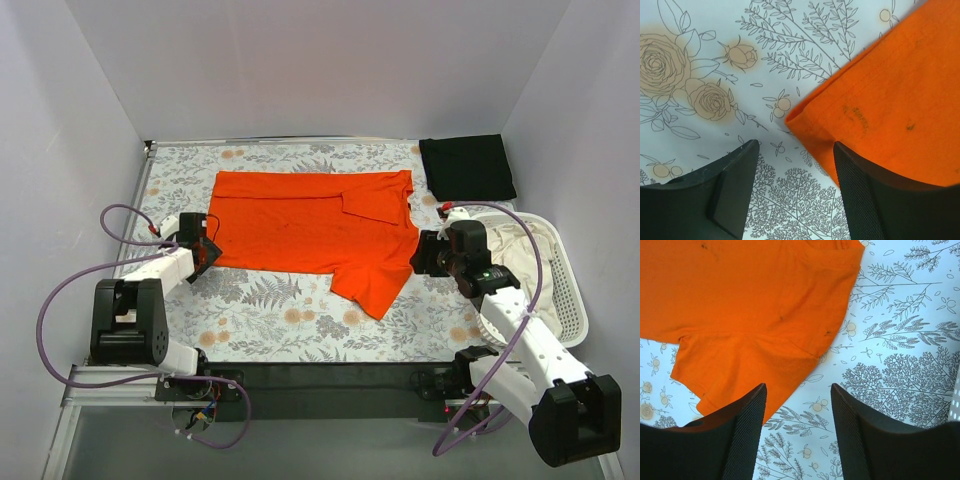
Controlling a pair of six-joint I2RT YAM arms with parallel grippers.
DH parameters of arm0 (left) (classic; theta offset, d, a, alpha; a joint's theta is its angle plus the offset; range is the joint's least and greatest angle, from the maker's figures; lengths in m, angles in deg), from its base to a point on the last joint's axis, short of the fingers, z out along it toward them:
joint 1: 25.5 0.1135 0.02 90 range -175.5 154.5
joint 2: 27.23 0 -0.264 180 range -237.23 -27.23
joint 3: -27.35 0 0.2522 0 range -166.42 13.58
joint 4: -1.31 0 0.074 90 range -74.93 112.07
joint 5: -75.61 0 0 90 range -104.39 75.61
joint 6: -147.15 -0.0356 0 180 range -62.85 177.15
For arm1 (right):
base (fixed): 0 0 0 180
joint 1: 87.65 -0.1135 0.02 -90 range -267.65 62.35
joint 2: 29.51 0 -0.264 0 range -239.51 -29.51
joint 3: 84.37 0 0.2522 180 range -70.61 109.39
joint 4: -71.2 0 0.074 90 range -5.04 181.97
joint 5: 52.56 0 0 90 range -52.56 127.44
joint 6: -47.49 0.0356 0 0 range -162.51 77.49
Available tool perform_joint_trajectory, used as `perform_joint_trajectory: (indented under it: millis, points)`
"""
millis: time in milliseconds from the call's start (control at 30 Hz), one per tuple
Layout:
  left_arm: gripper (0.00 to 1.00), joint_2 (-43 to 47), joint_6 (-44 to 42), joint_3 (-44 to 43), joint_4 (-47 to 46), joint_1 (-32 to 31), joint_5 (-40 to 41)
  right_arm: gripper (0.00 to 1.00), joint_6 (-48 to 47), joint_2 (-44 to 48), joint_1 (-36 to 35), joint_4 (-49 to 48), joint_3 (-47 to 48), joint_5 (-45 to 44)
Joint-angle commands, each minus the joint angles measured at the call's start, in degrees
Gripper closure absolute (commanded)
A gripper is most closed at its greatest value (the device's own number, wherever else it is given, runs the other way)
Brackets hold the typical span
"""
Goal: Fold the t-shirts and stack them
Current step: Fold the tshirt
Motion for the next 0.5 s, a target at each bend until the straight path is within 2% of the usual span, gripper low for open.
perform_joint_trajectory:
  millis: [0,233,267,367,467]
  points:
    - [0.43,-0.9,0.0,-1.5,-2.0,0.6,1.8,0.51,-0.4,-0.6,0.2,-1.9,0.1,0.9]
    - [0.49,-3.5,-0.3,-2.2,-2.4,0.5,1.3,0.57,-0.2,-1.7,0.2,-1.7,0.6,2.1]
    - [0.54,-3.6,0.0,-2.1,-2.1,0.5,1.4,0.61,-0.1,-2.1,0.2,-1.7,0.7,2.1]
    - [0.59,-3.6,1.0,-1.7,-1.9,0.6,0.5,0.66,0.2,-3.3,0.2,-1.5,1.1,2.2]
    - [0.68,-3.5,1.9,-1.5,-1.0,0.6,-0.4,0.66,1.2,-4.8,0.2,-1.0,1.7,2.1]
